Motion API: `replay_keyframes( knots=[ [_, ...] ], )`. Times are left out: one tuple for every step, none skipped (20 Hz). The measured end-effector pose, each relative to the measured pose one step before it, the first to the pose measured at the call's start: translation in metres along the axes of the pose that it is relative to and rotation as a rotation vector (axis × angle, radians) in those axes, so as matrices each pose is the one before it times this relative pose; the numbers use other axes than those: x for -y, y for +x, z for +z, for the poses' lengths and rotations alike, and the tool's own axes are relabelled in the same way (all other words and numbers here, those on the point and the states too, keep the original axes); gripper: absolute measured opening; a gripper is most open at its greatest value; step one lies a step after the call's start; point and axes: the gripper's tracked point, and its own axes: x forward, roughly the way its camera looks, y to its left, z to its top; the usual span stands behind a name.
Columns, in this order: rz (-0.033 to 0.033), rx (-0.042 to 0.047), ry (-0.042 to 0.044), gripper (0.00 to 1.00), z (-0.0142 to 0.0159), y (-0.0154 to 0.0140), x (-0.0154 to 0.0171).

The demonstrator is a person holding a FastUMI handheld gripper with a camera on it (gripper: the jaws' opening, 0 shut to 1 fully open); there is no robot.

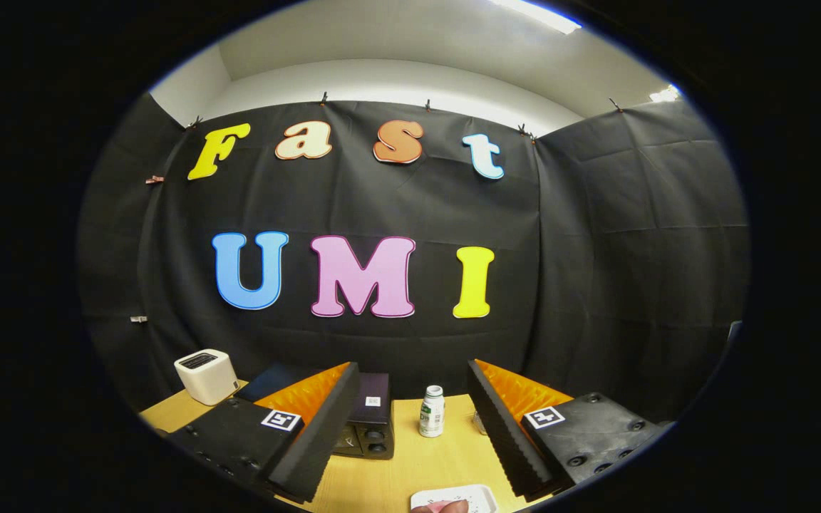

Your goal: Open the toaster oven, put the food inside, and close the toaster oven door.

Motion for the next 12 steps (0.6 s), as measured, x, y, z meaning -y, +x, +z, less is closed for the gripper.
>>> replay_keyframes(
  knots=[
    [0.01160,-0.00531,0.00002,0.98,-0.00229,0.00397,-0.01007],
    [0.01367,-0.00852,0.00166,0.98,-0.00366,0.00447,-0.01049],
    [0.01692,-0.01365,0.00599,0.98,-0.00476,0.00435,-0.01151],
    [0.01447,-0.01598,0.00469,0.98,-0.00654,0.00565,-0.01197],
    [0.01274,-0.01746,0.00470,0.98,-0.00696,0.00519,-0.01093],
    [0.01156,-0.02139,0.00350,0.98,-0.00797,0.00651,-0.01114],
    [0.01457,-0.01957,0.00731,0.98,-0.00852,0.00548,-0.01146],
    [0.01305,-0.01862,0.01018,0.98,-0.00781,0.00562,-0.01147],
    [0.00834,-0.01822,0.00800,0.98,-0.00878,0.00640,-0.01062],
    [0.00545,-0.02240,0.00624,0.98,-0.00985,0.00830,-0.00831],
    [0.00542,-0.02284,0.00742,0.98,-0.00861,0.00690,-0.00861],
    [0.00423,-0.02286,0.00635,0.98,-0.00934,0.00831,-0.00945]
  ],
)
